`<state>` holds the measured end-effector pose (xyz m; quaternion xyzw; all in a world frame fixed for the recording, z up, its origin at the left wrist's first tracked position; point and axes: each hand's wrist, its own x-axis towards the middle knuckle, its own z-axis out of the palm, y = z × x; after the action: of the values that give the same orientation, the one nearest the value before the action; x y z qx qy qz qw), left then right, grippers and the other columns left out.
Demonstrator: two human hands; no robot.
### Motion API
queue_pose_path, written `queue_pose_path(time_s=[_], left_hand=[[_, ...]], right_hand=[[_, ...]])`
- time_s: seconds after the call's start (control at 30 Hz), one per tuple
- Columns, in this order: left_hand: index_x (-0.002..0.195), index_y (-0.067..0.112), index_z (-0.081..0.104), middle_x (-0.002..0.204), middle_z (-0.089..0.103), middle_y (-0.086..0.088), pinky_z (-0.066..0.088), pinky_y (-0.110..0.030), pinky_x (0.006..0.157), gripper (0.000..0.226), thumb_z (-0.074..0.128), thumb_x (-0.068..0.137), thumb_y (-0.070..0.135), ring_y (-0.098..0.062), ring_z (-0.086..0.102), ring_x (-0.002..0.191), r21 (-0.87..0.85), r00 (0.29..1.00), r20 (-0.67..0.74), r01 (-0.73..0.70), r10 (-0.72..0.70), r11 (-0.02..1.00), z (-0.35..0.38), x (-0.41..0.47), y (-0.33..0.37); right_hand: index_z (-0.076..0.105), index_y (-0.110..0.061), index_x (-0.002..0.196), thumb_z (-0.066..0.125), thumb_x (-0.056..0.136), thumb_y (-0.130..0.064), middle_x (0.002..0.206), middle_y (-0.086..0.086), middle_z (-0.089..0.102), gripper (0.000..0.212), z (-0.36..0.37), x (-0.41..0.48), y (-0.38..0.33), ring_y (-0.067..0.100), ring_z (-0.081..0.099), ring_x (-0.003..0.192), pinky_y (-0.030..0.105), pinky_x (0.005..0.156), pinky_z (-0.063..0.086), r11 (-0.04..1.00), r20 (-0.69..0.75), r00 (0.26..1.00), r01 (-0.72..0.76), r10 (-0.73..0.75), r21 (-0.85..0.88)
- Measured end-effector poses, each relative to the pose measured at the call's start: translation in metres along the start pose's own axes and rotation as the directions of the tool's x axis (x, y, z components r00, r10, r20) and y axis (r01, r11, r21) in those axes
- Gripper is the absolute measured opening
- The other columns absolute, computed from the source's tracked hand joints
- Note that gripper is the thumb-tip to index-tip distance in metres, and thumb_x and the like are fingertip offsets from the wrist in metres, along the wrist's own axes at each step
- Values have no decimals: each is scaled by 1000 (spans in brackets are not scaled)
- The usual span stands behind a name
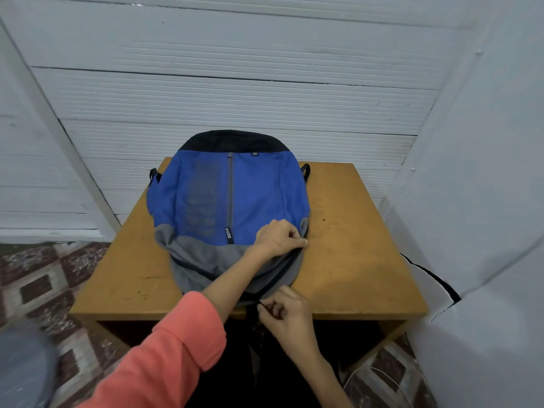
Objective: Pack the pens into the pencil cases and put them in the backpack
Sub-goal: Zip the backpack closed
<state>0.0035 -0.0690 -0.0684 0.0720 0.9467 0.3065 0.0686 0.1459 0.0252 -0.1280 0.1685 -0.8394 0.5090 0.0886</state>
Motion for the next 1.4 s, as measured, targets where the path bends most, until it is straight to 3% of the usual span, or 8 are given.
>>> queue_pose_path(time_s=[0.2,0.43,0.6,0.8,1.07,1.2,1.3,1.4], left_hand=[[99,22,66,103,65,6,43,-24,88,21,76,83,30,-7,58,98,-207,957,40,-275,289,939,-21,-39,-32],[71,35,66,152,34,15,33,-40,107,34,61,74,68,-8,29,137,132,937,66,-348,342,928,-37,-83,-74],[65,37,71,153,31,20,23,-42,112,51,51,61,83,-4,16,143,147,963,126,-257,239,955,-33,-87,-76],[60,46,68,149,33,26,17,-41,114,30,54,61,74,0,17,142,81,953,126,-288,277,954,-28,-89,-78],[61,38,72,142,43,28,26,-43,112,30,59,64,65,-1,35,133,-48,955,0,-296,297,954,-18,-88,-85],[70,32,75,140,46,25,31,-41,109,38,60,70,67,1,37,129,-68,951,-36,-307,306,949,-24,-96,-85],[81,28,77,130,57,20,37,-33,105,35,60,81,58,0,46,123,-123,909,-281,-351,307,928,-39,-114,-81],[94,18,73,113,67,8,44,-26,96,19,62,91,33,-12,59,112,-222,698,-699,-419,157,880,-58,-136,-96]], right_hand=[[70,-12,79,73,84,-16,70,-13,54,7,-5,-3,-3,5,55,65,12,56,36,994,61,994,-96,93,47],[68,-20,78,72,86,-20,76,-12,56,9,1,-7,-3,9,56,66,14,54,36,993,21,993,-113,113,25],[66,-22,78,71,86,-19,76,-12,55,10,2,-9,-5,10,55,66,15,55,36,994,2,994,-105,105,15],[65,-22,77,71,86,-20,72,-10,53,11,4,-11,-6,9,54,66,17,56,37,995,-4,995,-100,100,-15],[35,-34,65,65,83,-22,63,-16,39,37,25,-12,-27,2,43,57,15,53,31,980,57,998,2,10,-201],[52,-36,74,68,88,-24,69,-14,50,25,22,-10,-28,4,54,68,12,56,36,989,133,981,-132,140,-74],[68,-27,81,66,87,-43,71,-11,61,17,10,-9,-27,5,59,70,15,59,40,989,141,979,-149,144,22],[64,-25,69,62,89,-47,58,-10,55,30,-3,5,-30,4,51,55,23,53,36,985,-9,996,-85,87,148]])
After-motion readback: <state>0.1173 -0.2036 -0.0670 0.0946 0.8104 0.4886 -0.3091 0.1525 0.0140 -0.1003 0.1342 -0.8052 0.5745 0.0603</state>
